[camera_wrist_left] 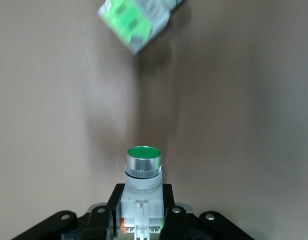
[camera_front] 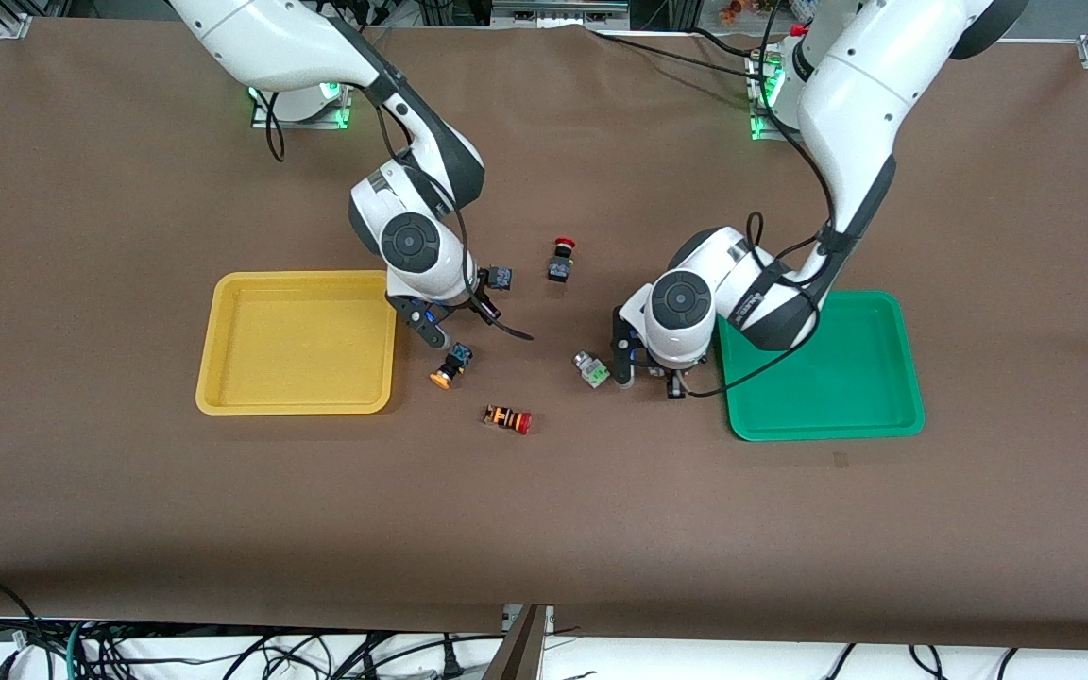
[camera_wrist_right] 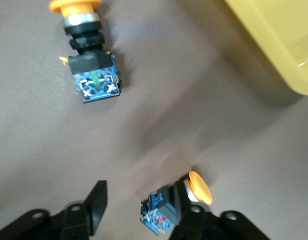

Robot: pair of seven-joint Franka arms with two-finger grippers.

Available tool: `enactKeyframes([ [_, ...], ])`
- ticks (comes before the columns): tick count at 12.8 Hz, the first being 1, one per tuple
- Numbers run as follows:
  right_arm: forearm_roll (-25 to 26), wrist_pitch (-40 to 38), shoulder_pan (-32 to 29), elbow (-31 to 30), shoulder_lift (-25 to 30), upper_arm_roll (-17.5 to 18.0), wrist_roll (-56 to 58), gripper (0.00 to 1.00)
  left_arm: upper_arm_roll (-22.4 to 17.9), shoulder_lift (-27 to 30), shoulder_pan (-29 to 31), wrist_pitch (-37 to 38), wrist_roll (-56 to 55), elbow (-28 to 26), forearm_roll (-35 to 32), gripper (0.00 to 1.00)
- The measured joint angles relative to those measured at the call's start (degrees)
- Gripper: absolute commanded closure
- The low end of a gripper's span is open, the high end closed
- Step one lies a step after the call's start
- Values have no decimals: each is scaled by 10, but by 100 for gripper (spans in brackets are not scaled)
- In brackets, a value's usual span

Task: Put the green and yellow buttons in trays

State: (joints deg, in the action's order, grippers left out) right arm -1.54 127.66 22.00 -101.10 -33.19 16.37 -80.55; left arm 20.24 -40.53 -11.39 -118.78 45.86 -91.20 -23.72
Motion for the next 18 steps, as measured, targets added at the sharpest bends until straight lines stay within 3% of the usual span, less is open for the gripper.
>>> enactKeyframes([
  [2,-1,-11,1,4,-1,5,-19,0,0,45,21,84,2,5,0,80],
  [3,-1,-11,2,3,-5,9,-54,0,0,60,36,114,5,3,0,37],
  [4,-1,-11,5,1,-10,13,-106,0,0,68,54,128,9,-6,0,0],
  [6,-1,-9,8,-1,-16,20,-203,0,0,67,82,124,15,-33,0,0],
  [9,-1,1,8,-10,-23,21,-277,0,15,71,76,115,16,-40,0,0],
  [12,-1,3,11,-20,-30,23,-309,0,29,80,20,97,13,-32,0,0],
  [15,-1,8,25,-26,-37,23,-331,0,29,59,-36,5,14,-12,0,0],
  [16,-1,15,29,-29,-38,23,-333,19,28,47,-39,-40,31,-8,0,0],
  [17,-1,26,30,-35,-38,23,-334,70,28,35,-39,-83,58,-6,0,0],
  [18,2,39,31,-43,-38,23,-334,84,27,24,-39,-119,85,-5,0,0],
])
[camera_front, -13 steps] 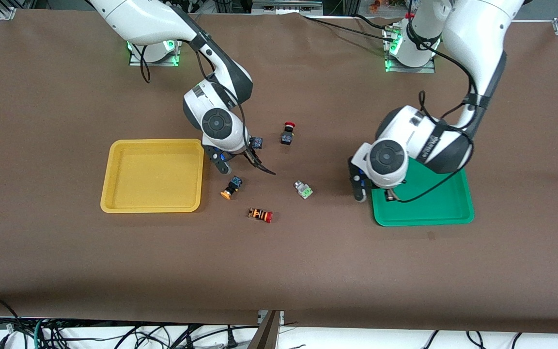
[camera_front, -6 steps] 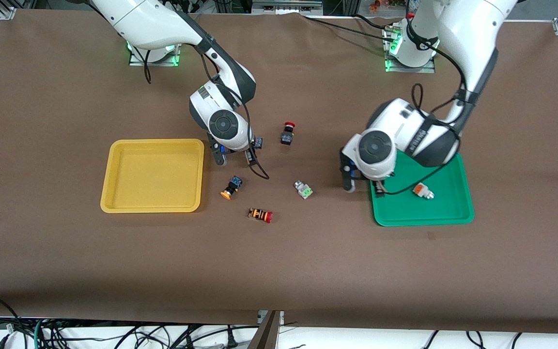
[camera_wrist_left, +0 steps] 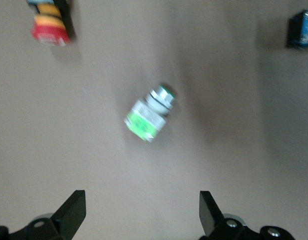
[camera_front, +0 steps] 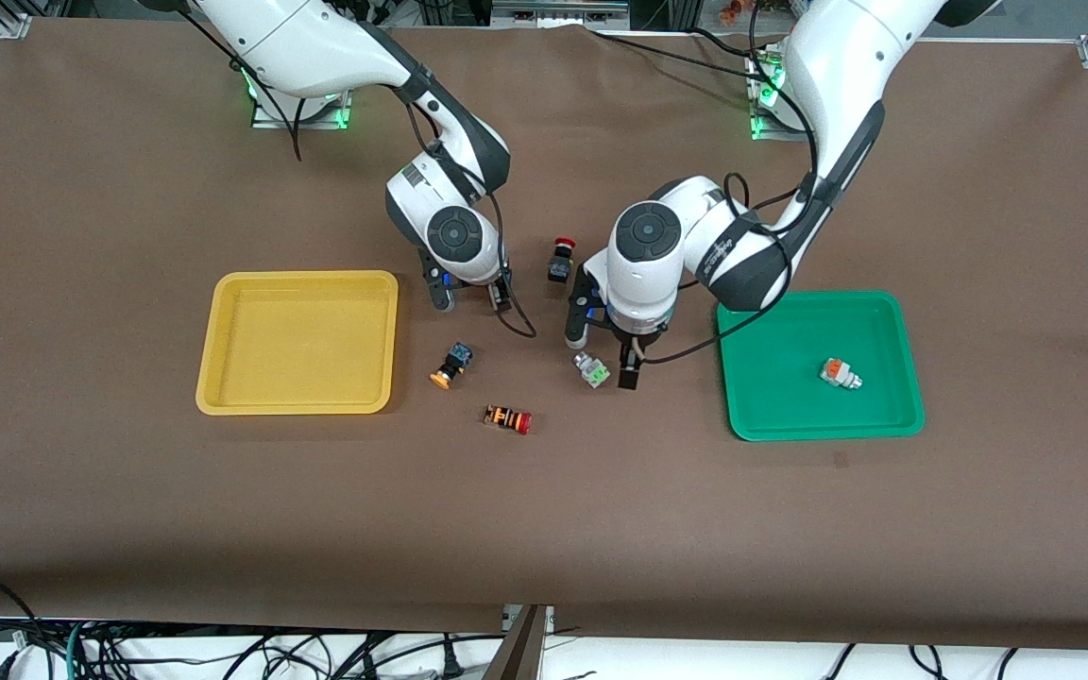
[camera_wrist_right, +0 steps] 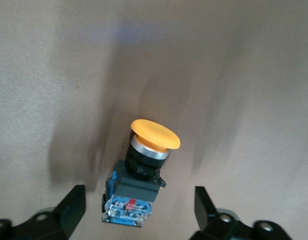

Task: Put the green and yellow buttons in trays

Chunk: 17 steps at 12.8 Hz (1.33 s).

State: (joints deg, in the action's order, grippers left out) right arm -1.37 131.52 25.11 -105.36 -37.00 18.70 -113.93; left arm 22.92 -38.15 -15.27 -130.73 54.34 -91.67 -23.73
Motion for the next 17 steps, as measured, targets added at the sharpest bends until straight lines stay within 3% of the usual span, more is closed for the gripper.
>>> enactKeyframes([
  [2,9,18,0,-13,-2,0,3,100,0,-22,-1,-69,51,3,0,0],
  [6,23,5,-3,-11,6,-1,101,100,7,-57,-7,-132,123,7,0,0],
  [10,26,-179,-80,0,92,-17,396,100,14,-60,-1,-130,180,7,0,0],
  [14,31,-217,-122,-12,124,-143,731,100,15,-78,3,-127,196,1,0,0],
  [15,31,-214,-134,-14,119,-169,805,100,16,-85,3,-127,199,1,0,34],
  [16,31,-205,-145,-18,113,-187,860,100,17,-91,3,-127,203,1,0,61],
  [17,31,-191,-152,-24,105,-197,892,100,18,-95,3,-127,209,1,0,67],
])
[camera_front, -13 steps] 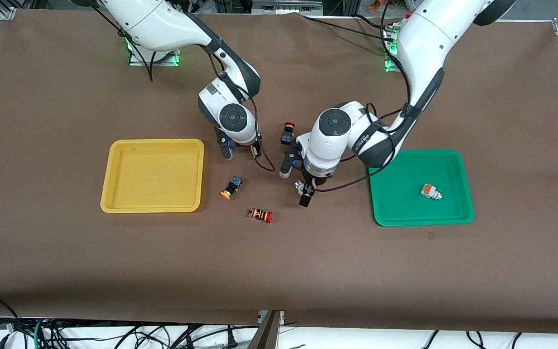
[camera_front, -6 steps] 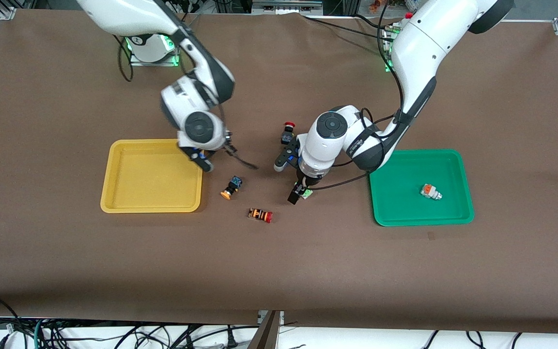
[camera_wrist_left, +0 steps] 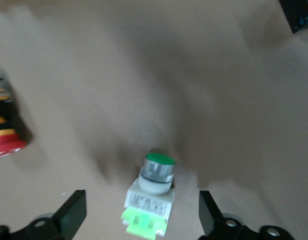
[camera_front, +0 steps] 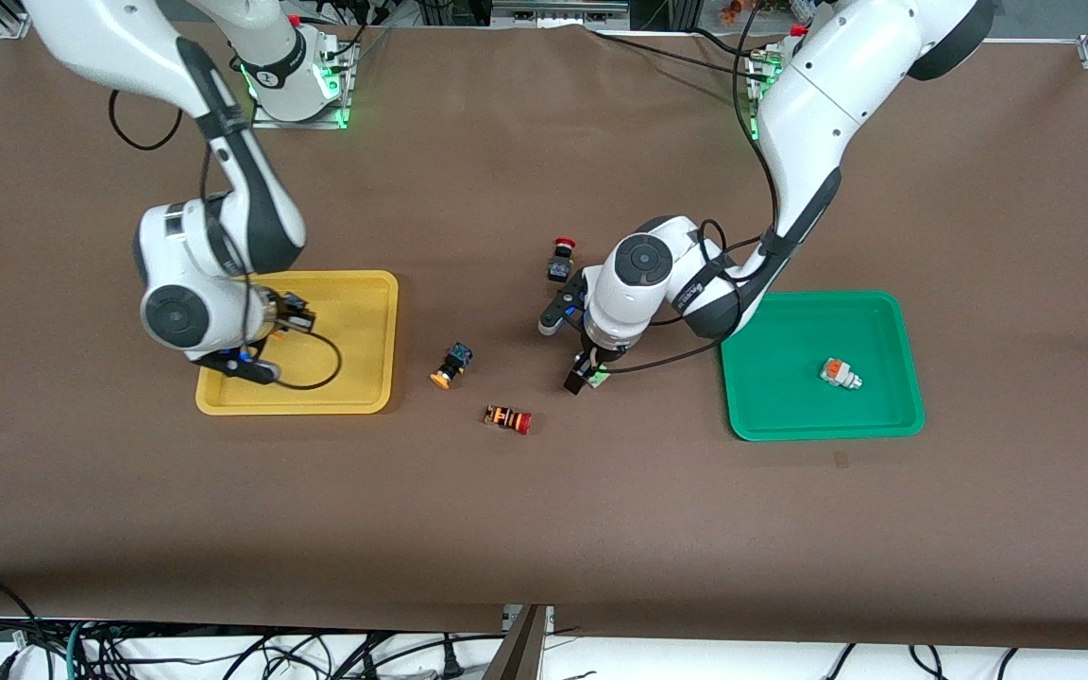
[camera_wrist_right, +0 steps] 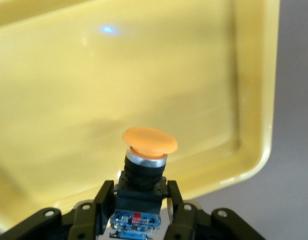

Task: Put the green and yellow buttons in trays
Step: 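Release the yellow button into the yellow tray with the right gripper, then drop the green button in the green tray while the right gripper grasps another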

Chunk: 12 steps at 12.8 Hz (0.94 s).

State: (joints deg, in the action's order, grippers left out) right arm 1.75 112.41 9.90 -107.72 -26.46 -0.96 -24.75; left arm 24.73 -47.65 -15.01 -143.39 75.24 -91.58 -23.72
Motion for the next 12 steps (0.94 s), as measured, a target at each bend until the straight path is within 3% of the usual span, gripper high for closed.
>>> enactKeyframes([
  [1,0,17,-1,-9,-8,-5,20,94,0,-2,0,0,8,0,0,89],
  [2,0,28,0,-17,-14,-6,36,34,0,-4,0,0,11,0,0,100],
  [3,0,35,0,-23,-19,-8,49,0,0,-5,0,0,13,0,0,100],
  [6,0,40,1,-19,-19,-12,66,0,3,-3,8,6,14,2,0,100],
  [8,-24,30,4,10,-7,-1,58,0,31,4,44,40,12,10,1,100],
  [10,-65,33,14,46,-2,31,-10,0,77,29,104,115,-4,20,2,100],
  [12,-69,73,46,73,-17,62,-122,0,118,67,173,226,-41,25,30,100],
])
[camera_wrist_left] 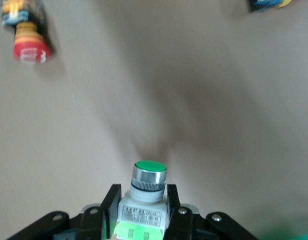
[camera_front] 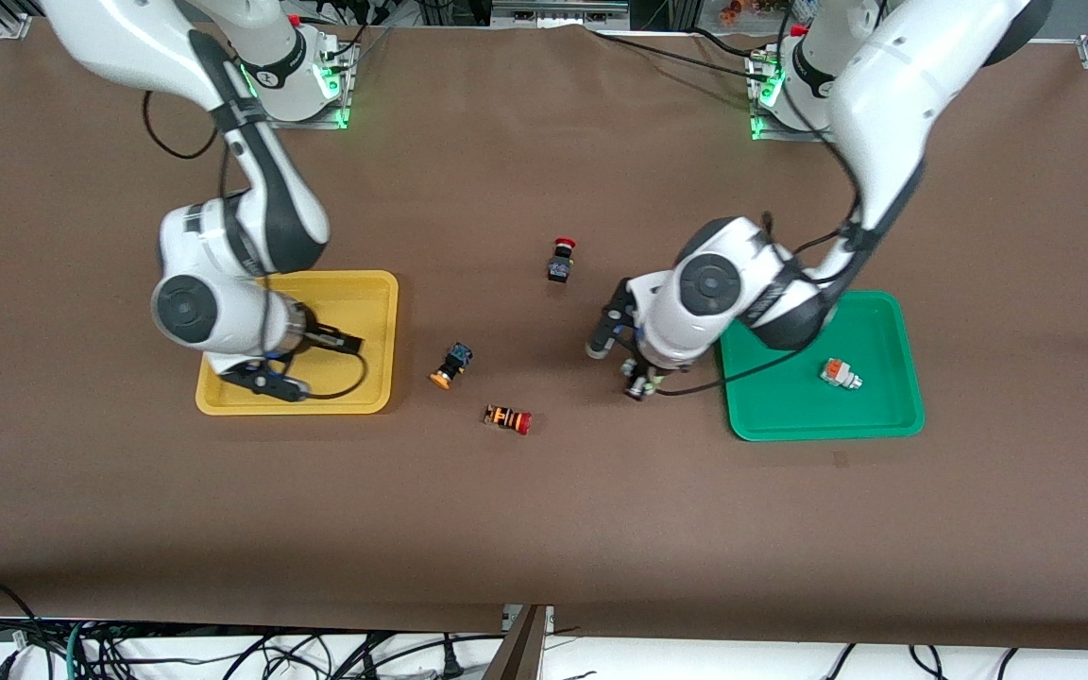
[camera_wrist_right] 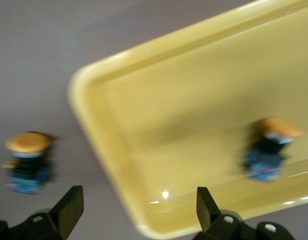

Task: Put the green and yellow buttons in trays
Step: 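Drop the green button in the green tray while the right gripper grasps another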

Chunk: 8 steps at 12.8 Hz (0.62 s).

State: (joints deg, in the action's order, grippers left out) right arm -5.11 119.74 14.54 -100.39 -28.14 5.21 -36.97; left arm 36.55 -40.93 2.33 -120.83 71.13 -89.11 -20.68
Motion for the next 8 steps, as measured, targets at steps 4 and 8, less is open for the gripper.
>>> enactKeyframes([
  [4,4,99,77,33,-72,15,-140,0,26,39,129,147,-40,-10,51,97],
  [8,26,161,92,45,-118,15,-186,0,2,11,159,108,-42,-43,25,0],
])
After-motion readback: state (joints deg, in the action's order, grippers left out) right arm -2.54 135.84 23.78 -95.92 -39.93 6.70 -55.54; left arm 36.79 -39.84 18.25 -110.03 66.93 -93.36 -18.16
